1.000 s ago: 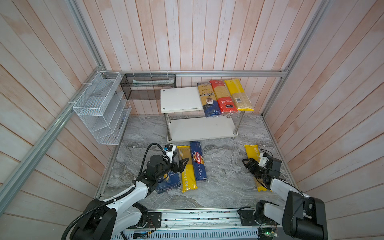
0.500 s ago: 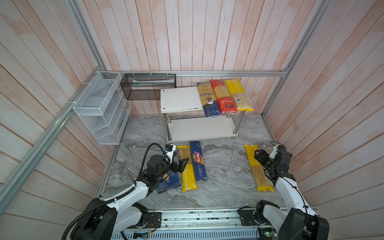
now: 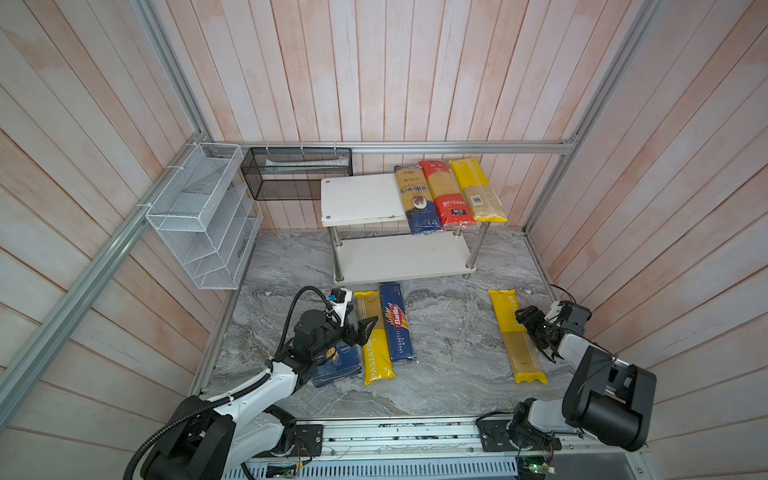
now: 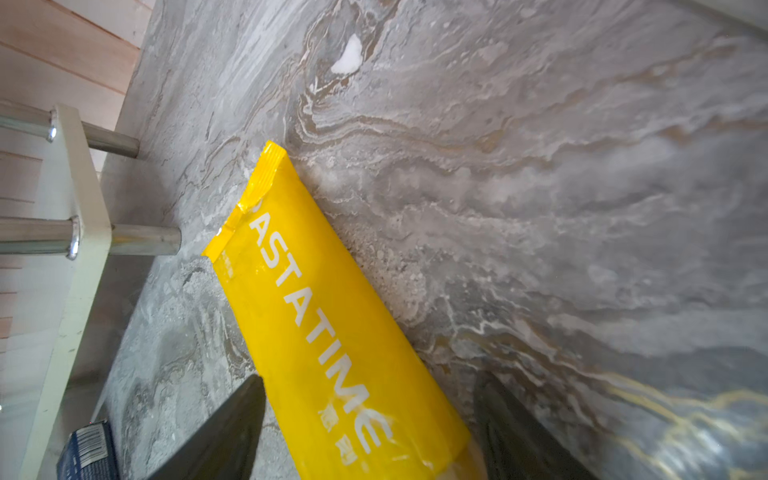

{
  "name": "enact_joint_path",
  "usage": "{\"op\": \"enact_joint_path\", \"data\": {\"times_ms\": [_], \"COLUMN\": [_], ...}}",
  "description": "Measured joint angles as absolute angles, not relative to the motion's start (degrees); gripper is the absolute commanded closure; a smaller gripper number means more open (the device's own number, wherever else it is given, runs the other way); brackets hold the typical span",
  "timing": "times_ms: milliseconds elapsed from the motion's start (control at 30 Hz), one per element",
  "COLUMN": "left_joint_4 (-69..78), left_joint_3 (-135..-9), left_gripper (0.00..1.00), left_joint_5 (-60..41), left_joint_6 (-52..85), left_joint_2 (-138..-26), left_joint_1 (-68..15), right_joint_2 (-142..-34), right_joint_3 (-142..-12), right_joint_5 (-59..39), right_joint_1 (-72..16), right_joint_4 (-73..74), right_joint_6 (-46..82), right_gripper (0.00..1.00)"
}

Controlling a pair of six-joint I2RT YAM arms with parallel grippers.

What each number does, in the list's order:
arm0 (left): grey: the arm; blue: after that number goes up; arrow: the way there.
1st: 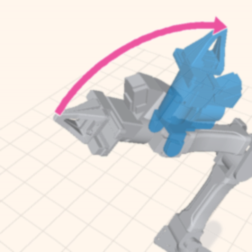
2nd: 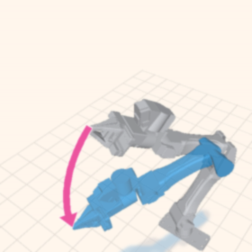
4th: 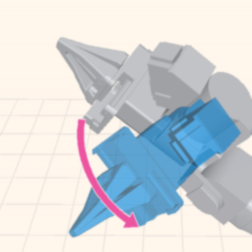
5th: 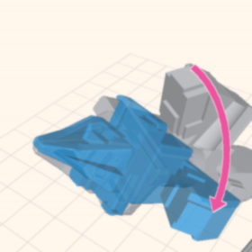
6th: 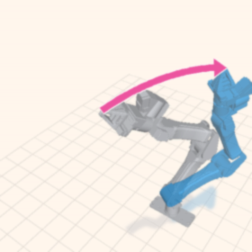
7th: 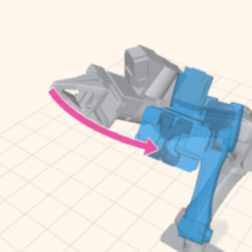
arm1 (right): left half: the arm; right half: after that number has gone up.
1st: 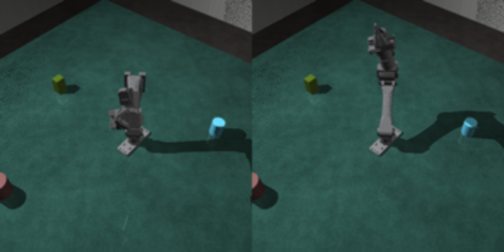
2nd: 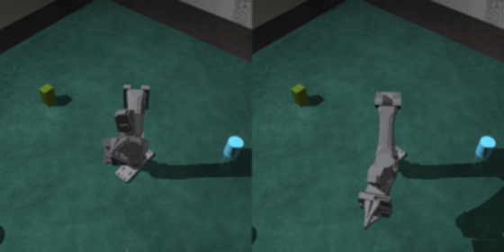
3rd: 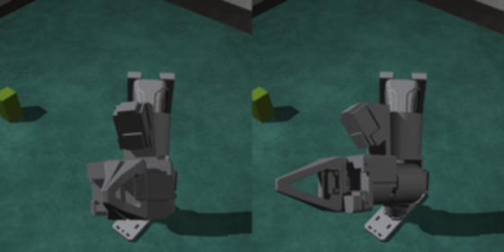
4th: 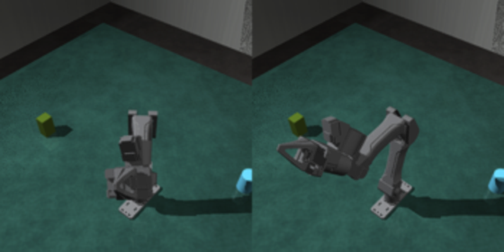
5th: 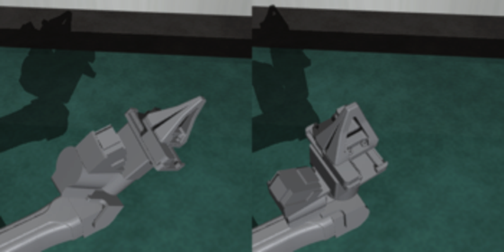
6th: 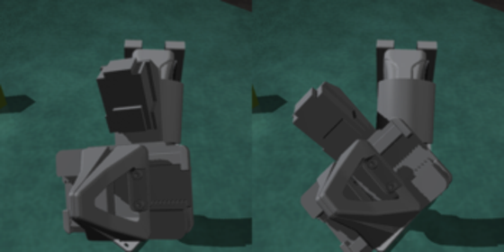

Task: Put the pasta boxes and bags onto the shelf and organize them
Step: 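Drag the yellow Pastatime bag toward the robot with the right gripper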

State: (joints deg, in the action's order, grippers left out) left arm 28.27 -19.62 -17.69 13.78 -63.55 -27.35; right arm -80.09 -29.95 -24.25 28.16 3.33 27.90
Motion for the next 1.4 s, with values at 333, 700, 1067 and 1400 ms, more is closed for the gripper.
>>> {"op": "enact_joint_path", "data": {"times_ms": [333, 700, 1067, 1400], "left_joint_4": [28.27, 28.27, 28.27, 28.27], "left_joint_3": [-19.62, -19.62, -19.62, -19.62], "left_gripper": [0.00, 0.00, 0.00, 0.00], "left_joint_5": [-17.72, -17.69, -17.69, -17.72], "left_joint_6": [13.78, 13.76, 13.76, 13.78], "left_joint_2": [-63.44, -63.09, -63.09, -63.33], "left_joint_1": [-27.35, -27.35, -27.35, -27.35], "right_joint_2": [-79.96, -64.99, -52.53, -50.50], "right_joint_3": [-27.57, -16.58, -15.35, -14.31], "right_joint_5": [-29.80, -30.59, -18.96, -11.49], "right_joint_1": [28.18, 18.28, 2.44, -5.76], "right_joint_4": [7.53, 6.98, -2.76, -3.68], "right_joint_6": [28.12, 31.24, 33.43, 38.22], "right_gripper": [0.21, 0.21, 0.18, 0.18]}}
